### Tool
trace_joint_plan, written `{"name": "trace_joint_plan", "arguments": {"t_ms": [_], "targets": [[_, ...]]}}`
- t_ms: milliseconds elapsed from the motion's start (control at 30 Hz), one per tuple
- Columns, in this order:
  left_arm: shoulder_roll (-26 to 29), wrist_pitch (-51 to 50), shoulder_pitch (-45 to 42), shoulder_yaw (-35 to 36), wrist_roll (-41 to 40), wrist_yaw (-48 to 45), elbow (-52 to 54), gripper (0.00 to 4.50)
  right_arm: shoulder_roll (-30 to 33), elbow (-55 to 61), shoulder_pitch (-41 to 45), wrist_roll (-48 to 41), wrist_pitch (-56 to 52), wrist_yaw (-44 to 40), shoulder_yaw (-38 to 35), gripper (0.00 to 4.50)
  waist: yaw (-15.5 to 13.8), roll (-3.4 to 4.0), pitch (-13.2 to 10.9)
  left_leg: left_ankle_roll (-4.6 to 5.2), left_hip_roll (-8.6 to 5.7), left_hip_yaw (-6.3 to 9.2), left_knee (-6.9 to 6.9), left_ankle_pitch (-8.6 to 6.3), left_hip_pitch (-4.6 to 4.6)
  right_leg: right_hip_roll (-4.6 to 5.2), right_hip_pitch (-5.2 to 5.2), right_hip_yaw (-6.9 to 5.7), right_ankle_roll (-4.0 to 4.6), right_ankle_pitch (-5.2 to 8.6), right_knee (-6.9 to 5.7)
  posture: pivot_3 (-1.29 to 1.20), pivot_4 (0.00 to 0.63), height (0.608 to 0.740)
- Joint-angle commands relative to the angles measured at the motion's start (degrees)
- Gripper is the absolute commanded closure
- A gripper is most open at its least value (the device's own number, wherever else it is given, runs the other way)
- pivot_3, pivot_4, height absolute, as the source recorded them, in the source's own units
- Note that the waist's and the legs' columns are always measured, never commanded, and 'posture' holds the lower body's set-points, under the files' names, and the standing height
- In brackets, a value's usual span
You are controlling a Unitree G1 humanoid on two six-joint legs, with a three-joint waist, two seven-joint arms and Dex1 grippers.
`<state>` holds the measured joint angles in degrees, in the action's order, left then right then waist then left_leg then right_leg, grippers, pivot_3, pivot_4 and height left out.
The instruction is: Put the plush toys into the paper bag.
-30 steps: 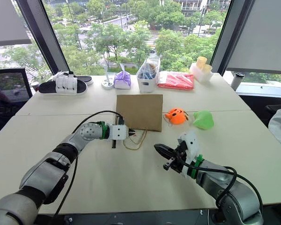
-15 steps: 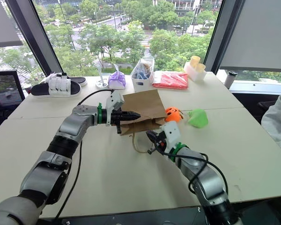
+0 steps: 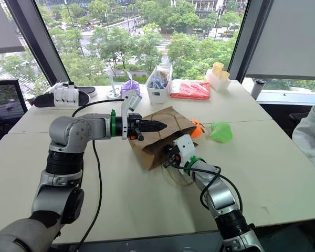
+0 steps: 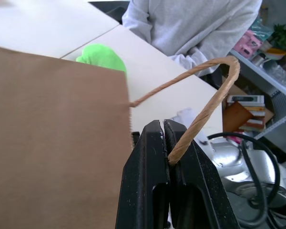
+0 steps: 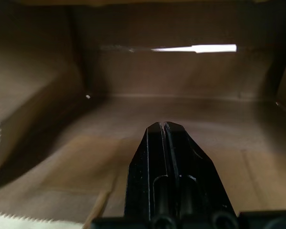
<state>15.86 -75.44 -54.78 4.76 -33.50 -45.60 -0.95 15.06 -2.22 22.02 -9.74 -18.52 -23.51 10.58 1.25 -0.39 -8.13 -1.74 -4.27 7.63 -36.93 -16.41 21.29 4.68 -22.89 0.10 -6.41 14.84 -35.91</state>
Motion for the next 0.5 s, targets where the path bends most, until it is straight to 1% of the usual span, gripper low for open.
{"name": "trace_joint_plan", "arguments": {"t_ms": [33,100,133,233,333,500], "targets": [[2.5,-4.1,-0.7,4.4,-6.2,-1.4,2.7,4.44,-2.8,-8.0,5.8,0.5,6.1,-0.5,-1.9,4.50,0.2,0.00,0.0,-0.03,-0.01,0.00,0.01,0.02,0.00,-0.02,-0.09,0.04,0.02,-0.01,0.00,0.00,0.150,0.740],[4.3,-3.2,0.1,3.6,-6.6,-1.7,2.8,4.44,-3.9,-13.2,8.4,0.4,8.1,-1.4,-2.5,4.50,0.6,-0.01,0.0,-0.11,-0.03,0.00,0.04,0.06,-0.01,-0.02,-0.18,0.12,0.05,-0.03,-0.02,0.00,0.150,0.740],[4.3,-2.6,0.1,3.9,-6.2,-0.5,2.0,4.44,-4.0,-15.3,9.4,0.7,8.9,-2.2,-2.3,4.50,0.6,-0.02,0.0,-0.13,-0.03,0.00,0.06,0.07,-0.03,-0.02,-0.19,0.15,0.05,-0.03,-0.04,0.00,0.150,0.740],[2.2,-2.5,-1.6,8.4,-7.6,3.5,-1.1,4.44,-4.2,-18.8,10.2,1.4,10.4,-4.5,-1.5,4.50,0.0,-0.09,0.1,-0.15,-0.10,0.04,0.05,0.08,-0.03,0.01,-0.19,0.21,0.08,-0.05,-0.07,0.00,0.150,0.740],[0.2,-3.1,-3.2,13.0,-9.6,6.9,-2.8,4.44,-4.1,-19.3,9.8,1.9,10.8,-6.1,-1.0,4.50,-0.2,-0.10,0.1,-0.15,-0.13,0.04,0.04,0.08,0.04,0.01,-0.27,0.29,0.08,-0.05,-0.07,0.00,0.150,0.740],[-1.1,-3.4,-5.2,18.9,-13.2,11.0,-5.4,4.44,-4.0,-18.6,8.8,2.5,10.6,-7.2,-1.2,4.50,-0.1,-0.10,0.1,-0.16,-0.14,0.02,0.06,0.07,0.06,0.01,-0.34,0.43,0.08,-0.05,-0.08,0.00,0.150,0.740]]}}
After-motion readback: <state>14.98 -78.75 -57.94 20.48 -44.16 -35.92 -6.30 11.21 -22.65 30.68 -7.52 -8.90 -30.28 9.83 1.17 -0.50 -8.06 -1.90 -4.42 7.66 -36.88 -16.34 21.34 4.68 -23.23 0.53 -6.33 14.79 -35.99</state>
